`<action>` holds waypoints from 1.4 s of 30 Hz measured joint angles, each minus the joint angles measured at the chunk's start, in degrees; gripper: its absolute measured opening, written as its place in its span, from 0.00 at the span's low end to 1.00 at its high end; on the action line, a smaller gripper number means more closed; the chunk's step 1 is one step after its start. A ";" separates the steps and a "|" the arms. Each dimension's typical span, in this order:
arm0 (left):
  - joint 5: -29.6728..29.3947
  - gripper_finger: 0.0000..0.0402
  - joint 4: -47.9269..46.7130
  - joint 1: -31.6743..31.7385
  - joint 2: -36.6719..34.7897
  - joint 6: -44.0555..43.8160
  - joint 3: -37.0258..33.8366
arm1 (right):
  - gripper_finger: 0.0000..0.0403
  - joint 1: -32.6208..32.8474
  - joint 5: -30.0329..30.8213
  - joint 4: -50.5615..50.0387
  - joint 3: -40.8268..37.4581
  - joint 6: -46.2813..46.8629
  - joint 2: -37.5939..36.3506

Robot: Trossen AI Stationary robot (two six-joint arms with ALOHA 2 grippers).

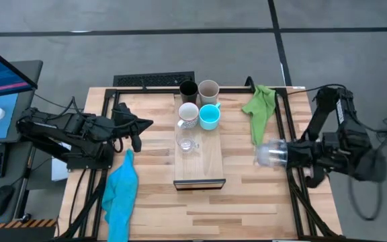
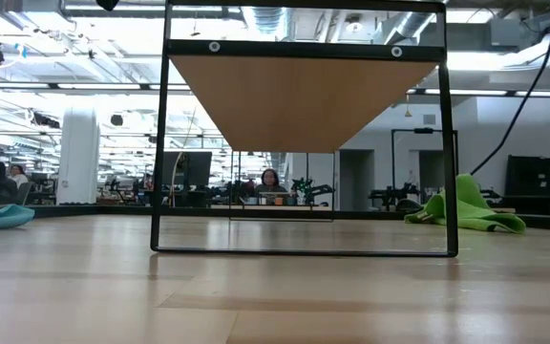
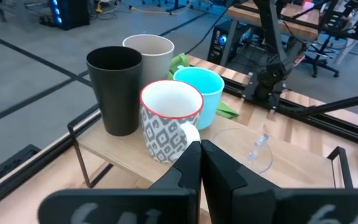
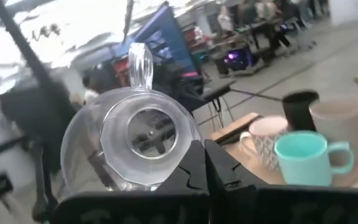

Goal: Stack small to large cups/mugs on shelf
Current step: Put the transparent cup on the shelf

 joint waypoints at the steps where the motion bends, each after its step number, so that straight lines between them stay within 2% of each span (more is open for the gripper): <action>1: -0.12 0.00 0.00 0.00 0.00 0.00 0.00 | 0.00 -0.12 0.44 -2.45 -0.65 5.06 -0.03; 3: -0.18 0.00 0.00 0.00 0.00 -0.06 0.00 | 0.00 -1.99 0.57 -5.74 -1.81 12.95 -0.45; 6: -0.20 0.00 -0.02 0.02 0.00 -0.28 0.00 | 0.00 -7.92 -0.61 -6.81 -2.47 18.31 -0.66; 11: -0.23 0.00 -0.03 0.02 0.00 -0.33 0.00 | 0.00 -20.59 -13.16 -6.89 -2.48 26.64 -3.24; 12: -0.23 0.00 -0.04 0.02 0.00 -0.33 0.00 | 0.00 -23.07 -16.99 -6.78 -2.43 25.85 -3.73; 15: -0.27 0.00 -0.24 0.02 0.00 -0.31 0.00 | 0.00 -30.31 -28.26 -2.86 -2.41 13.92 -3.07; 17: -0.22 0.00 -0.44 0.02 0.00 -0.26 0.00 | 0.00 -35.12 -34.94 -2.24 -2.34 10.53 -3.05; 20: -0.27 0.00 -0.51 0.00 0.00 -0.28 0.00 | 0.00 -42.71 -43.82 -8.61 1.00 11.65 -3.67; 25: -0.27 0.00 -0.81 0.01 -0.02 -0.28 0.00 | 0.00 -55.28 -59.08 -30.94 7.32 18.51 -0.25; 28: -0.29 0.00 -0.85 0.00 -0.02 -0.33 0.00 | 0.00 -61.26 -66.21 -38.97 11.10 19.75 2.13; 32: -0.34 0.00 -0.85 0.00 0.00 -1.36 0.00 | 0.00 -64.78 -72.25 -43.10 13.35 20.18 6.18; 36: -0.37 0.00 -0.87 0.00 0.00 -2.02 0.00 | 0.00 -64.92 -73.25 -44.34 13.42 20.79 11.32; 42: -0.38 0.00 -0.90 0.00 0.00 -2.01 0.00 | 0.00 -64.92 -78.26 -44.23 13.66 16.99 18.92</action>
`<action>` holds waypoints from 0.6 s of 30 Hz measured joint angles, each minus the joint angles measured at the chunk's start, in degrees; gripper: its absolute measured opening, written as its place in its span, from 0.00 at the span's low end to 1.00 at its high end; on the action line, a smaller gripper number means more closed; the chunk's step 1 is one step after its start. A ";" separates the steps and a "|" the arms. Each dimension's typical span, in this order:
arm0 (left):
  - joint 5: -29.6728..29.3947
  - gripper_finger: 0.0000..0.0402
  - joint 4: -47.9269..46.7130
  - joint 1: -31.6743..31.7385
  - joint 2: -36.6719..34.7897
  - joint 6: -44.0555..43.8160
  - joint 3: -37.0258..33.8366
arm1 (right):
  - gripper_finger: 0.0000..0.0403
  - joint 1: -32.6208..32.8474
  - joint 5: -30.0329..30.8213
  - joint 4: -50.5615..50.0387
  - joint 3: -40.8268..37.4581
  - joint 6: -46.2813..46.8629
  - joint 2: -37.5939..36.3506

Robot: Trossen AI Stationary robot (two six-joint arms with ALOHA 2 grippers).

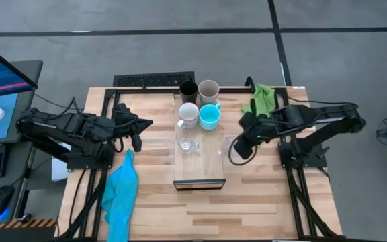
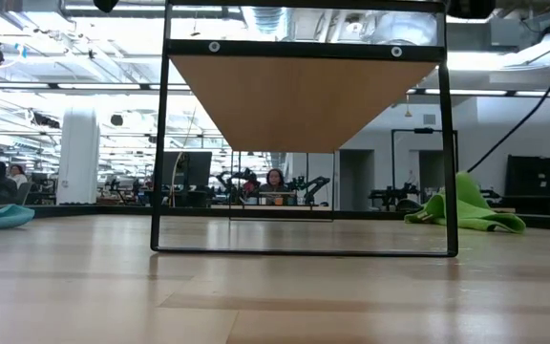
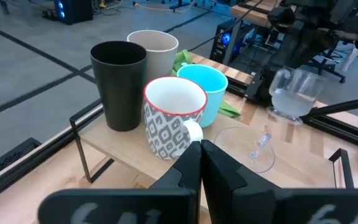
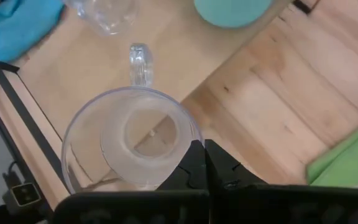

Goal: Stack small to large cups/mugs on shelf
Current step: Put the transparent cup on the shelf

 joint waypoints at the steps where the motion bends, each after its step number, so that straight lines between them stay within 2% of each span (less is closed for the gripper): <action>1: 0.00 0.00 -0.04 0.01 0.00 0.00 0.00 | 0.00 -0.01 -0.56 -0.33 0.51 -0.72 0.89; 18: 0.08 0.00 -1.21 0.00 0.00 0.01 0.00 | 0.00 -6.99 -0.61 -6.78 18.11 -20.31 18.01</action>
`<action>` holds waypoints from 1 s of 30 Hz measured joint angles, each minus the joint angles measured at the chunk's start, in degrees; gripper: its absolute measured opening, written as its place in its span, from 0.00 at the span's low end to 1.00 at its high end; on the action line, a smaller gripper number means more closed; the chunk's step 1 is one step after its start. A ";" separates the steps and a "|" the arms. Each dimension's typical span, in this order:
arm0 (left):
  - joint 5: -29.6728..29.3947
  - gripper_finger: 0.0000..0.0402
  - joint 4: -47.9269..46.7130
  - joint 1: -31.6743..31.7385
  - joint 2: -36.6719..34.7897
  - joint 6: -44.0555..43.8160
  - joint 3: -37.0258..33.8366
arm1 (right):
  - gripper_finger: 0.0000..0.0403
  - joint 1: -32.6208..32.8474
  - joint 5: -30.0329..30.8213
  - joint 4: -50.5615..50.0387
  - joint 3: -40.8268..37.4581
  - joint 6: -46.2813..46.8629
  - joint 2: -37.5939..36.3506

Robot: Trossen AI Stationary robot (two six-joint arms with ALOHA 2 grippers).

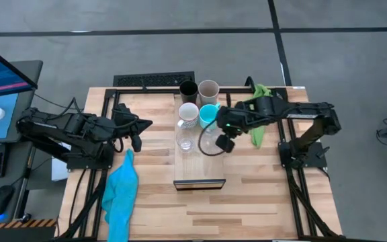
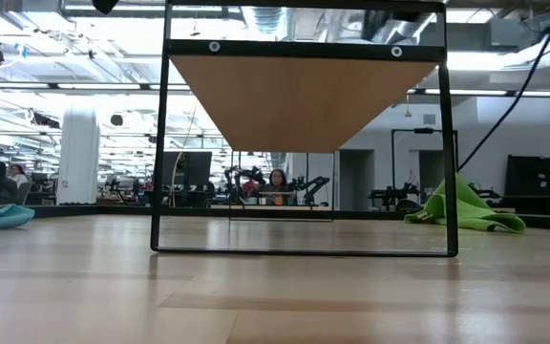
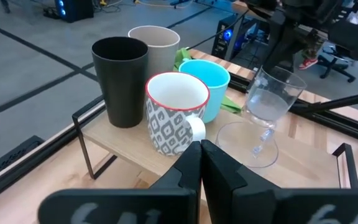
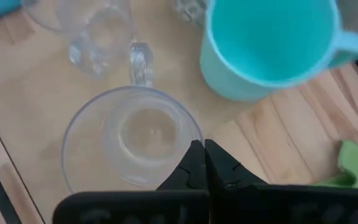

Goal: Stack small to large cups/mugs on shelf
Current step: Put the transparent cup on the shelf

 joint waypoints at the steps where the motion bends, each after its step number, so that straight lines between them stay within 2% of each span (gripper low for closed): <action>1: 0.03 0.00 -0.03 0.00 0.00 -0.01 0.00 | 0.00 0.00 0.01 0.18 0.91 -0.64 0.82; 11: -0.14 0.00 0.10 -0.02 0.02 0.23 0.00 | 0.00 -0.40 -0.01 -0.48 2.40 -4.11 5.54; 30: -0.33 0.00 0.03 0.00 0.02 0.27 0.00 | 0.00 -2.09 0.01 1.33 2.47 -6.46 7.65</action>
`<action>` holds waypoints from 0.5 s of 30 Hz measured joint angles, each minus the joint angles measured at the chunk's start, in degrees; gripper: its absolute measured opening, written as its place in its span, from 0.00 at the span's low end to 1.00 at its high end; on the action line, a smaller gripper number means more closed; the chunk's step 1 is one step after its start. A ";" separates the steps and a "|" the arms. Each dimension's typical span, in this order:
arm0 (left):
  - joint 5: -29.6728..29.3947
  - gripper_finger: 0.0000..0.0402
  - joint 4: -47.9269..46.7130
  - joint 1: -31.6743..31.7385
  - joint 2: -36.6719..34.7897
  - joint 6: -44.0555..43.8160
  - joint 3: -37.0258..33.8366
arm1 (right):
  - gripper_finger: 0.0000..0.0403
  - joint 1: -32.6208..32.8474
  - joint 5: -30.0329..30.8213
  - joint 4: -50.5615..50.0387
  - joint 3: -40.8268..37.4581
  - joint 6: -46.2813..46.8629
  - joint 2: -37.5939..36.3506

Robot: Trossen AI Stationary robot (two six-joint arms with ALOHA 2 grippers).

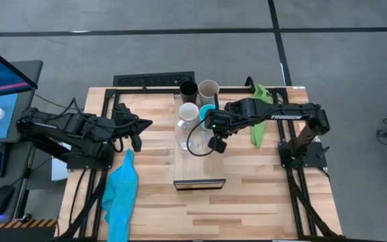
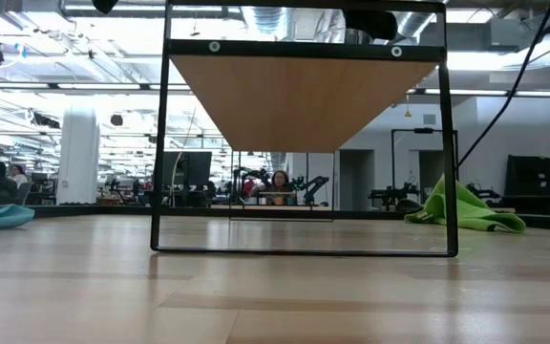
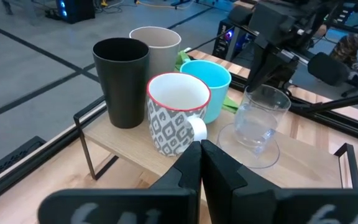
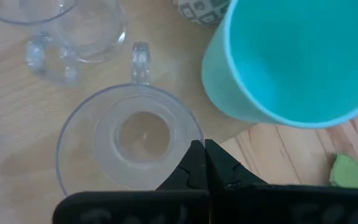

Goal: Stack small to large cups/mugs on shelf
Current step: Put the transparent cup on the shelf

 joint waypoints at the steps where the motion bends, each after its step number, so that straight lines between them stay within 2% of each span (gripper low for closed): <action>1: -0.01 0.00 0.00 0.00 -0.02 0.00 0.00 | 0.00 -0.20 -0.04 -0.02 0.00 -0.02 0.00; 9: -0.14 0.00 0.00 0.00 0.00 0.24 0.00 | 0.03 -0.43 -0.03 1.16 -0.08 -0.44 0.00; 15: -0.33 0.00 0.00 0.00 0.00 0.24 0.00 | 0.11 -0.43 0.16 1.46 -0.15 -0.49 0.11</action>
